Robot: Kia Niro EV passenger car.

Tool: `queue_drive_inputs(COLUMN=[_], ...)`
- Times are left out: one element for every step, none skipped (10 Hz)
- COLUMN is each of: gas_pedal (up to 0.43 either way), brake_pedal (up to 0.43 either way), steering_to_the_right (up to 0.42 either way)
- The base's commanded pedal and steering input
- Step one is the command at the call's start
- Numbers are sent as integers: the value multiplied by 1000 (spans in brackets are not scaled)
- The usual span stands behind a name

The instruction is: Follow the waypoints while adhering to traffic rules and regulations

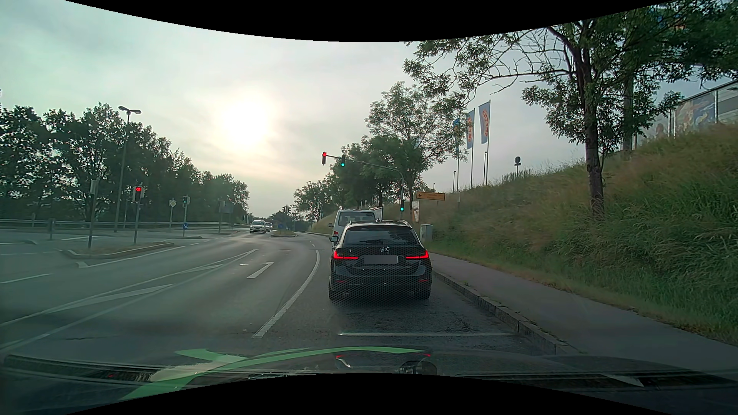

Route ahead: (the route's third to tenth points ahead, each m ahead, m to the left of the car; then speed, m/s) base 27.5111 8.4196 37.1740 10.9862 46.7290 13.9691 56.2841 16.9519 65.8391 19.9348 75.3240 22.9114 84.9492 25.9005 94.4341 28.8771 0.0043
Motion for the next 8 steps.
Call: queue_drive_inputs(gas_pedal=[0, 0, 0, 0, 0, 0, 0, 8], brake_pedal=[18, 0, 0, 0, 0, 0, 0, 0], steering_to_the_right=[-9, -11, -12, -12, -13, -15, -17, -18])
